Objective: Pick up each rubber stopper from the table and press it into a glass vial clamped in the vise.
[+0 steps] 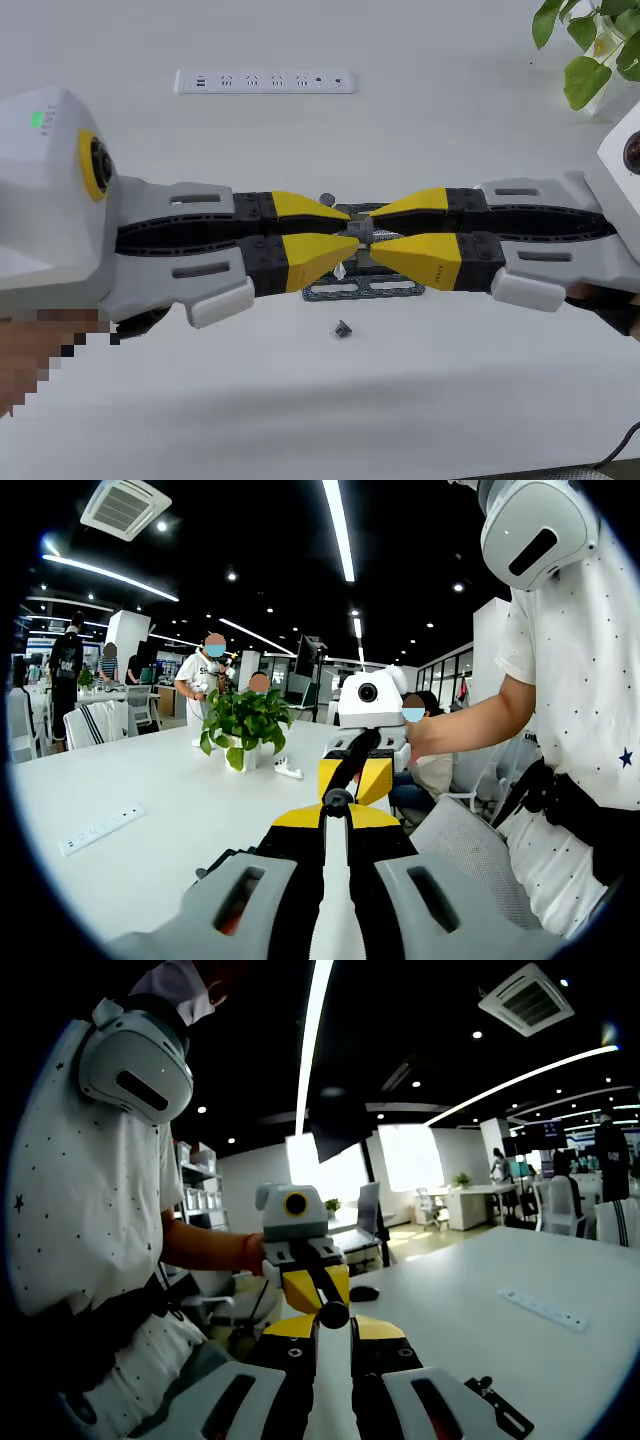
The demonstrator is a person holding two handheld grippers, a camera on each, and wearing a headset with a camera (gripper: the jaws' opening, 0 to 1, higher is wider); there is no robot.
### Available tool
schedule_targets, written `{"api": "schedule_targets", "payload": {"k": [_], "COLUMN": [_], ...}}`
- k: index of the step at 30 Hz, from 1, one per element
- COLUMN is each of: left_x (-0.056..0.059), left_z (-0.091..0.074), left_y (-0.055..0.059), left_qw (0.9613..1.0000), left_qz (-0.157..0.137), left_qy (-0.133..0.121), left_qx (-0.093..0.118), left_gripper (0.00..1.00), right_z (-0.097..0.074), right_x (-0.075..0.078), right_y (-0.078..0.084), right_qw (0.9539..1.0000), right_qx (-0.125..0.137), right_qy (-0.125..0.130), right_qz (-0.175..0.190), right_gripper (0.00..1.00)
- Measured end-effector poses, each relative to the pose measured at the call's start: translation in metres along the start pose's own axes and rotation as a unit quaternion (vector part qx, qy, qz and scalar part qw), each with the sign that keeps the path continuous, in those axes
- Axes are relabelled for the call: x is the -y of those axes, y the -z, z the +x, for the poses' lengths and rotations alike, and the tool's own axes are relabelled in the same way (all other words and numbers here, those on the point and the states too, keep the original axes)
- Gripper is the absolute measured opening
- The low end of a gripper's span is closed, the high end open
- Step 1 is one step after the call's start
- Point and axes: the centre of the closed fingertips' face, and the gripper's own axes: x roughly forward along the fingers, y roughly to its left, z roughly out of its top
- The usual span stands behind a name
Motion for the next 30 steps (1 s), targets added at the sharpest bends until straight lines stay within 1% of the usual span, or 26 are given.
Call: {"api": "schedule_targets", "payload": {"k": [2, 8, 11, 20, 30], "left_x": [-0.0001, 0.0002, 0.0003, 0.0004, 0.0009], "left_z": [0.0000, 0.0003, 0.0009, 0.0009, 0.0010], "left_y": [0.0003, -0.0002, -0.0004, -0.0023, -0.0032], "left_qw": [1.0000, 1.0000, 1.0000, 0.9999, 0.9998], "left_qz": [-0.001, -0.002, -0.002, -0.009, -0.014], "left_qy": [0.001, 0.001, 0.002, 0.004, 0.005], "left_qx": [-0.001, 0.001, 0.002, 0.008, 0.012], "left_gripper": [0.04, 0.04, 0.04, 0.04, 0.04], "right_z": [0.0003, 0.0003, 0.0007, 0.0003, -0.0012], "right_x": [-0.0003, -0.0018, -0.0018, -0.0017, 0.0005], "right_y": [0.0007, -0.0013, 0.0005, -0.0019, -0.0020], "right_qw": [1.0000, 0.9999, 1.0000, 1.0000, 1.0000], "right_qx": [-0.002, 0.006, 0.002, 0.007, 0.006], "right_qy": [0.000, -0.001, 0.000, -0.001, -0.002], "right_qz": [0.001, 0.010, 0.006, 0.006, 0.006], "right_gripper": [0.08, 0.09, 0.08, 0.08, 0.08]}}
